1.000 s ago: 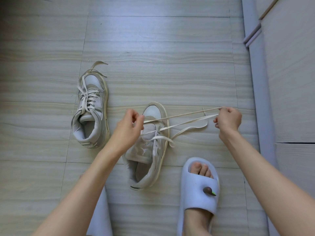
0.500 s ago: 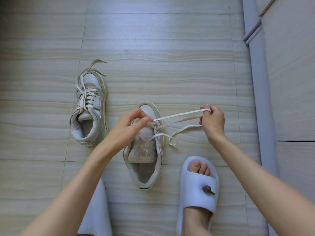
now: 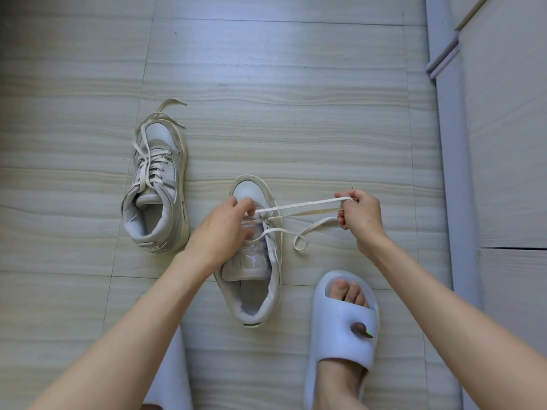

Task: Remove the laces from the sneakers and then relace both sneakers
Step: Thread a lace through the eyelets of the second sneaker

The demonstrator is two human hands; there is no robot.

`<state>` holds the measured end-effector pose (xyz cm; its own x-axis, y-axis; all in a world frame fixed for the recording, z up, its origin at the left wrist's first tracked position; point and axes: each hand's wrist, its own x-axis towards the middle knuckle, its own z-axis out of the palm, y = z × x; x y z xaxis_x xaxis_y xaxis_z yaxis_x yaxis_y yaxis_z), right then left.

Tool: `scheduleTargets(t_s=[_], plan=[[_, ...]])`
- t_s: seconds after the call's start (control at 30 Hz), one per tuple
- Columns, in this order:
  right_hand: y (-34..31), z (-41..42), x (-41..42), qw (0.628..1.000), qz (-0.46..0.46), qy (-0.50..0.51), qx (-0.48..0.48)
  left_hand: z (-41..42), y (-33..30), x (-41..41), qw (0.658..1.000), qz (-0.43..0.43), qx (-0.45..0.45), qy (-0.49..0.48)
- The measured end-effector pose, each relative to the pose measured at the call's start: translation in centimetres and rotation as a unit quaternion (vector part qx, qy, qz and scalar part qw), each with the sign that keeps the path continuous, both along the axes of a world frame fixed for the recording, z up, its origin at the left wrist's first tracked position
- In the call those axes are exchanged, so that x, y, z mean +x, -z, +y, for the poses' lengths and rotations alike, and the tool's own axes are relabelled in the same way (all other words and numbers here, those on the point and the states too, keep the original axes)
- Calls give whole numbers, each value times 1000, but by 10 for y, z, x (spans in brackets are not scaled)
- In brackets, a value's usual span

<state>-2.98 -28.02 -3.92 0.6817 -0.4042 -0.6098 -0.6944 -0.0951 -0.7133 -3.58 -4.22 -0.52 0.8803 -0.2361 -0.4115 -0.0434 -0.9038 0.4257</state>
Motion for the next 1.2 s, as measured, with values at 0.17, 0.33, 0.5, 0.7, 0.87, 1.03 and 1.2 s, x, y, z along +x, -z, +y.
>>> scheduleTargets(t_s=[0.17, 0.33, 0.5, 0.7, 0.87, 1.03, 1.2], plan=[[-2, 3, 4, 999, 1, 27, 38, -11, -2, 2, 984, -108, 122, 66], [-1, 2, 5, 998, 0, 27, 53, -9, -2, -1, 972, -165, 108, 124], [1, 1, 2, 997, 5, 8, 70, -7, 3, -8, 963, -210, 96, 137], [-1, 3, -1, 998, -5, -32, 60, -16, 10, -1, 996, -1, -20, -85], [-1, 13, -2, 997, -20, -49, 50, -7, 4, 2, 926, 130, -227, -274], [6, 18, -5, 997, -34, -69, 33, 2, 1, 3, 780, 227, -397, -427], [16, 18, -6, 992, -33, -121, -19, 7, 1, -4, 599, 249, -549, -527]])
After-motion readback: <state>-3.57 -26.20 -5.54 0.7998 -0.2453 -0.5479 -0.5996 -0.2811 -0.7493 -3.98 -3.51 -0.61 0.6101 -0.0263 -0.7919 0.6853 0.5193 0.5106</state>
